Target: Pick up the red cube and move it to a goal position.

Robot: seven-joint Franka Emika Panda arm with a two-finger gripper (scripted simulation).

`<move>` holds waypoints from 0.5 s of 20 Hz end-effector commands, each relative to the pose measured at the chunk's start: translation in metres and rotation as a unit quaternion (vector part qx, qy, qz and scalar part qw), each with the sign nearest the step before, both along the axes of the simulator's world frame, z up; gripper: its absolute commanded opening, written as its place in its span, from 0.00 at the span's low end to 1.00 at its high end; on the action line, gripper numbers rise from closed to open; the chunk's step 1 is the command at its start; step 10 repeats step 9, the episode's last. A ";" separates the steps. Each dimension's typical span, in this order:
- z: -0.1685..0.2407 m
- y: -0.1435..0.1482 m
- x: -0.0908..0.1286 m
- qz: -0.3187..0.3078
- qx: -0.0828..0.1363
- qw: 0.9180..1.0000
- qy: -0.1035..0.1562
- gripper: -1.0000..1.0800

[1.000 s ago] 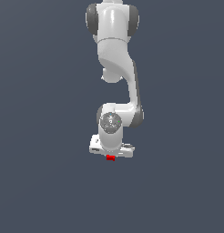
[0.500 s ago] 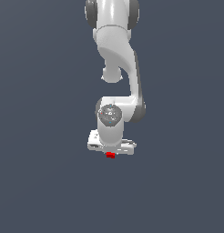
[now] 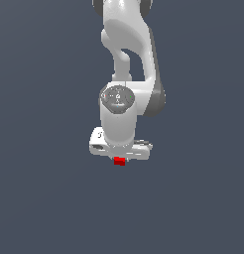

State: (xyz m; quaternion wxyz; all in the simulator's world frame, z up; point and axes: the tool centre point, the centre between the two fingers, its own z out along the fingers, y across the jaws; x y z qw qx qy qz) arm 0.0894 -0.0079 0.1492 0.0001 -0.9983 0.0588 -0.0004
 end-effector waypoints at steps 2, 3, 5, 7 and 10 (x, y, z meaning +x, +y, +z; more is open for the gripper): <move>0.023 -0.001 0.001 0.000 0.000 1.000 0.001 0.00; 0.027 -0.001 0.002 0.000 0.000 1.000 0.001 0.00; 0.034 -0.001 0.002 0.000 0.000 1.000 0.001 0.00; 0.038 -0.001 0.003 0.000 0.000 1.000 0.001 0.00; 0.039 -0.001 0.003 0.000 0.000 1.000 0.001 0.00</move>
